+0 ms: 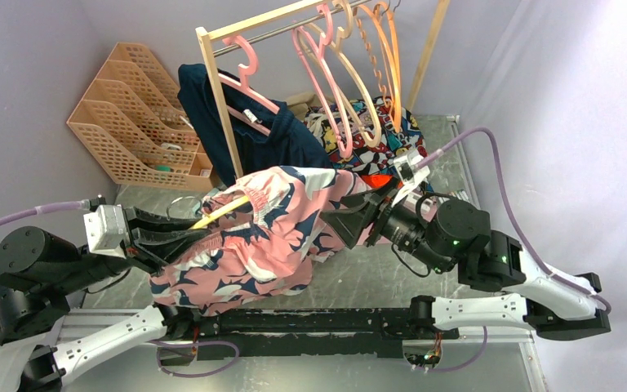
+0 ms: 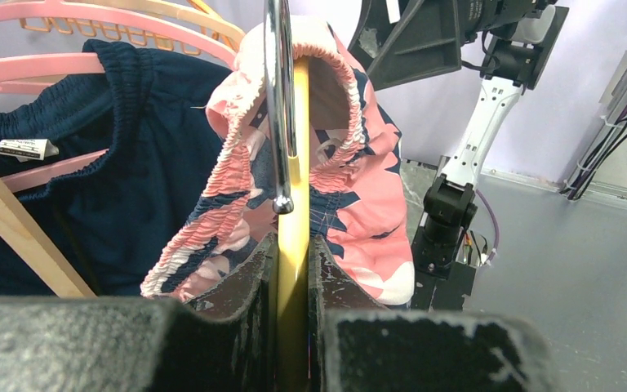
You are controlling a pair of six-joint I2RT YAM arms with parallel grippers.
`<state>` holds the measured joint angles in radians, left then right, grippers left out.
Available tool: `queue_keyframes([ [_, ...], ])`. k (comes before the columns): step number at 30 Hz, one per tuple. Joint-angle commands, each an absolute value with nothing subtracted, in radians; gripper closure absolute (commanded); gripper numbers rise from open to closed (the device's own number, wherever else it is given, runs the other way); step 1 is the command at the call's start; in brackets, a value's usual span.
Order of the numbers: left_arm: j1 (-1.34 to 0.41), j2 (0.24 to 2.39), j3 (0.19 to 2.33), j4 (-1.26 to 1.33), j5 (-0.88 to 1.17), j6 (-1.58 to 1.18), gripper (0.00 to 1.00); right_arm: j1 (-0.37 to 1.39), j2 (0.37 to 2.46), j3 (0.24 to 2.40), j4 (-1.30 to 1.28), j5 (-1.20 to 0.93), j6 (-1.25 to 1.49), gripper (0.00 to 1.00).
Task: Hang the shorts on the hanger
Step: Hang the shorts on the hanger.
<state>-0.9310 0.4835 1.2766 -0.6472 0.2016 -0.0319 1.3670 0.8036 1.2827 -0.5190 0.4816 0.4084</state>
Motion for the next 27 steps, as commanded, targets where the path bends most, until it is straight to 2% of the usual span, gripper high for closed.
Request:
queue_keyframes([
  [1, -0.927, 0.479, 1.314, -0.532, 0.18, -0.035, 0.93, 1.366, 0.799, 1.268, -0.367, 0.492, 0.479, 0.33],
  [10, -0.927, 0.476, 1.299, -0.525, 0.161, -0.042, 0.93, 1.366, 0.825, 1.252, -0.351, 0.546, 0.648, 0.32],
  [16, -0.927, 0.472, 1.275, -0.494, 0.162, -0.05, 0.93, 1.366, 0.862, 1.24, -0.341, 0.546, 0.707, 0.4],
  [19, -0.928, 0.474, 1.262, -0.479, 0.166, -0.055, 0.93, 1.366, 0.867, 1.221, -0.307, 0.535, 0.716, 0.52],
  [20, -0.927, 0.474, 1.26, -0.477, 0.167, -0.056, 0.93, 1.366, 0.865, 1.213, -0.299, 0.535, 0.717, 0.61],
  [22, -0.927, 0.475, 1.258, -0.479, 0.166, -0.057, 0.93, 1.367, 0.854, 1.187, -0.276, 0.532, 0.708, 0.92],
  [23, -0.927, 0.473, 1.257, -0.481, 0.163, -0.058, 0.93, 1.367, 0.844, 1.174, -0.272, 0.536, 0.709, 1.0],
  [27, -0.927, 0.457, 1.244, -0.484, 0.126, -0.068, 0.93, 1.367, 0.813, 1.144, -0.28, 0.507, 0.67, 1.0],
])
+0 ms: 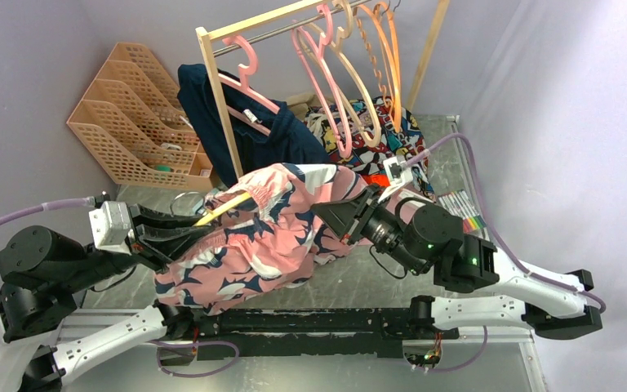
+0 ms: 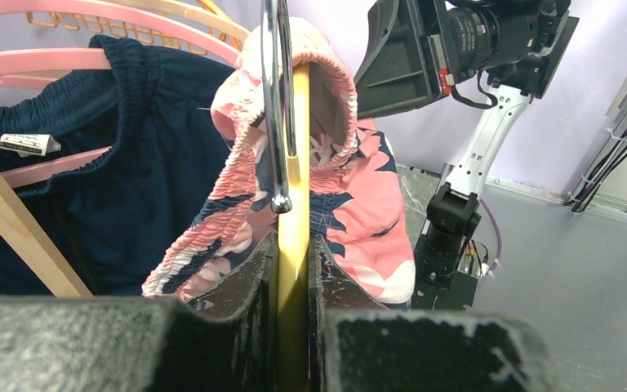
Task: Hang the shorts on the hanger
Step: Hang the shorts on the hanger.
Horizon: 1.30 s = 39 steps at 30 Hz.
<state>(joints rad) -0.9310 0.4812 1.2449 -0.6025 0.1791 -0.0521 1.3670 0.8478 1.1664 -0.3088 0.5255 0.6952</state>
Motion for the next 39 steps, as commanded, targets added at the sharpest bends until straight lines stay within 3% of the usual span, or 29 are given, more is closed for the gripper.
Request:
queue_keyframes([
  [1, -0.927, 0.454, 1.243, -0.488, 0.106, -0.073, 0.93, 1.366, 0.806, 1.136, -0.281, 0.485, 0.651, 1.0],
  [11, -0.927, 0.483, 1.247, -0.501, -0.147, -0.105, 0.93, 1.366, 0.865, 1.112, -0.361, 0.225, 0.554, 1.0],
  [20, -0.927, 0.476, 1.219, -0.473, -0.065, -0.1, 0.93, 1.367, 0.888, 1.147, -0.451, 0.147, 0.504, 0.99],
  [23, -0.927, 0.472, 1.22, -0.473, -0.022, -0.1, 0.93, 1.367, 0.943, 1.289, -0.621, 0.152, 0.448, 0.57],
  [26, -0.927, 0.475, 1.223, -0.484, 0.001, -0.101, 0.93, 1.367, 0.967, 1.424, -0.73, 0.153, 0.405, 0.4],
  [32, -0.927, 0.486, 1.209, -0.487, 0.026, -0.111, 0.93, 1.367, 1.037, 1.674, -0.838, 0.186, 0.332, 0.37],
  [39, -0.927, 0.528, 1.221, -0.496, 0.049, -0.113, 0.93, 1.368, 1.084, 1.715, -0.709, 0.189, 0.31, 0.37],
])
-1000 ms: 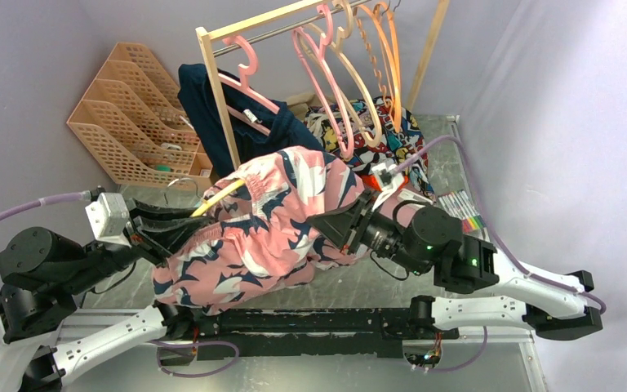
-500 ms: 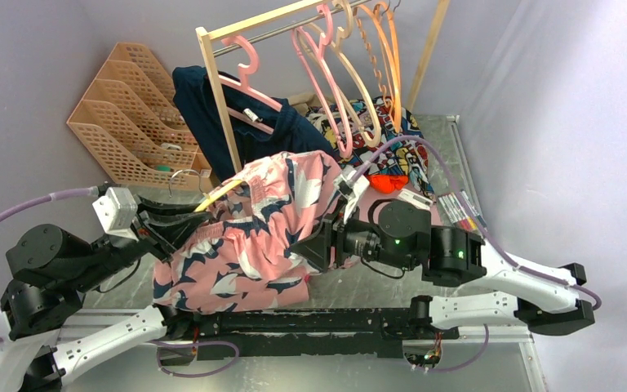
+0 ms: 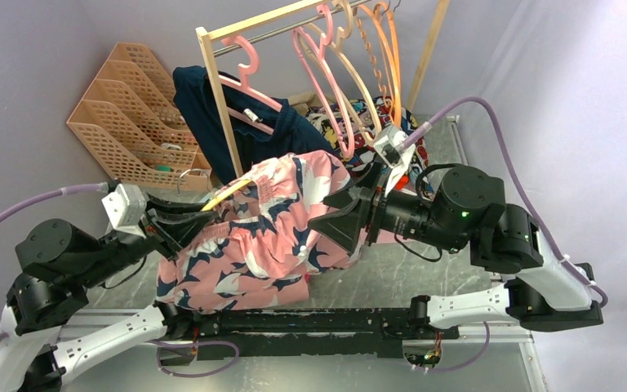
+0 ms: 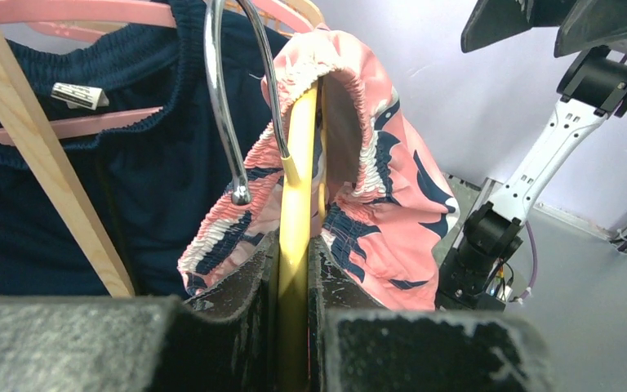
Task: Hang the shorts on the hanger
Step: Hang the shorts on the hanger.
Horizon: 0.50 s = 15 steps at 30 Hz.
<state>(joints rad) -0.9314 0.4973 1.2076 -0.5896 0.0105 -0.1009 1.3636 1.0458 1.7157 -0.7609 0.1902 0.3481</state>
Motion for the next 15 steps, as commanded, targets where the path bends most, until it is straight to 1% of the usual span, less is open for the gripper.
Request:
queue_keyframes([
  [1, -0.927, 0.537, 1.225, -0.497, 0.052, -0.115, 0.93, 1.366, 1.093, 1.713, -0.686, 0.191, 0.31, 0.37],
  [4, -0.927, 0.566, 1.23, -0.499, 0.057, -0.117, 0.93, 1.367, 1.123, 1.709, -0.636, 0.235, 0.304, 0.38],
  [8, -0.927, 0.591, 1.225, -0.483, 0.073, -0.125, 0.93, 1.367, 1.14, 1.695, -0.579, 0.364, 0.293, 0.39],
  [15, -0.927, 0.611, 1.217, -0.475, 0.096, -0.13, 0.93, 1.366, 1.192, 1.722, -0.614, 0.448, 0.273, 0.38],
])
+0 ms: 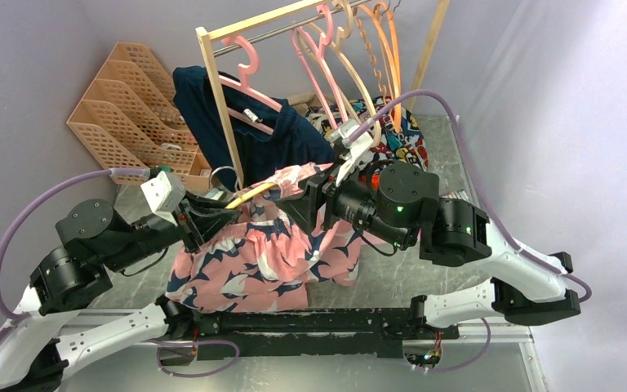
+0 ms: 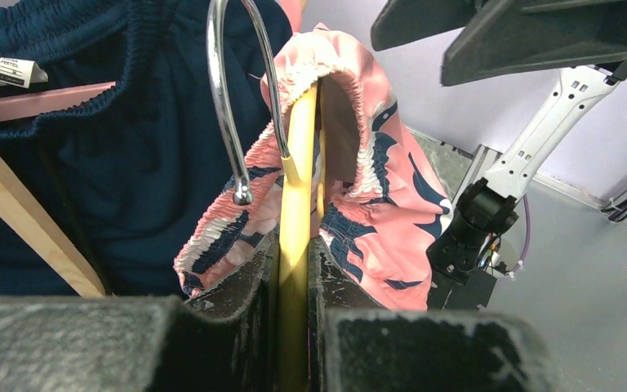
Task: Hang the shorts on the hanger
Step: Hang the shorts on the hanger.
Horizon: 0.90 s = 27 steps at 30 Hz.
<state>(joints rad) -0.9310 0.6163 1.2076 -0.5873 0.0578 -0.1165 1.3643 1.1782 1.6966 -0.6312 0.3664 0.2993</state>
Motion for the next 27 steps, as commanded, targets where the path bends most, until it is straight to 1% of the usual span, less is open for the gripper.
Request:
queue_keyframes([
  [1, -0.927, 0.609, 1.214, -0.471, 0.097, -0.129, 0.93, 1.366, 1.199, 1.721, -0.616, 0.455, 0.273, 0.38],
  [10, -0.927, 0.608, 1.203, -0.453, 0.124, -0.124, 0.93, 1.367, 1.247, 1.721, -0.643, 0.52, 0.269, 0.39],
  [12, -0.927, 0.609, 1.204, -0.454, 0.13, -0.124, 0.93, 1.367, 1.254, 1.715, -0.638, 0.544, 0.267, 0.41],
  [15, -0.927, 0.606, 1.2, -0.454, 0.136, -0.121, 0.93, 1.367, 1.25, 1.695, -0.615, 0.571, 0.263, 0.49],
  [22, -0.927, 0.594, 1.193, -0.45, 0.165, -0.12, 0.93, 1.367, 1.276, 1.708, -0.625, 0.629, 0.253, 0.7],
  [27, -0.927, 0.587, 1.176, -0.431, 0.241, -0.122, 0.93, 1.367, 1.287, 1.713, -0.609, 0.574, 0.245, 0.85],
])
